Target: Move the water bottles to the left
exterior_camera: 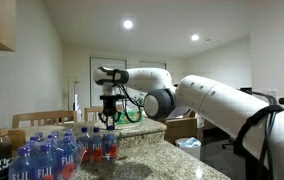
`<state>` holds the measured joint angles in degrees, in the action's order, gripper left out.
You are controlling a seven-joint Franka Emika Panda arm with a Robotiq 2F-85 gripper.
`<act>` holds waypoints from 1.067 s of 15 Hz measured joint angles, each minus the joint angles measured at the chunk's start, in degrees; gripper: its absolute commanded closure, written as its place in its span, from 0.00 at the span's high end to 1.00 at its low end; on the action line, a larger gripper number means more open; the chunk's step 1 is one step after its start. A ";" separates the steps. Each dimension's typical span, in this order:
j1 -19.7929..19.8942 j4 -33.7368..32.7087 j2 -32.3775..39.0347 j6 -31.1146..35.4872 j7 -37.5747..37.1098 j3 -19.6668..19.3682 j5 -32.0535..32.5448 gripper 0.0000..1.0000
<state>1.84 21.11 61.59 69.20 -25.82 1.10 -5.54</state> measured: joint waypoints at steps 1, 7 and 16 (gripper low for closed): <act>-0.15 0.01 0.00 0.00 0.67 -0.04 0.06 0.09; -2.01 0.01 -0.05 0.09 4.79 -0.96 1.69 0.09; -2.11 0.02 -0.05 1.19 5.40 -1.09 1.85 0.62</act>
<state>-0.27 21.13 61.55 70.39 -20.42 0.01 -3.69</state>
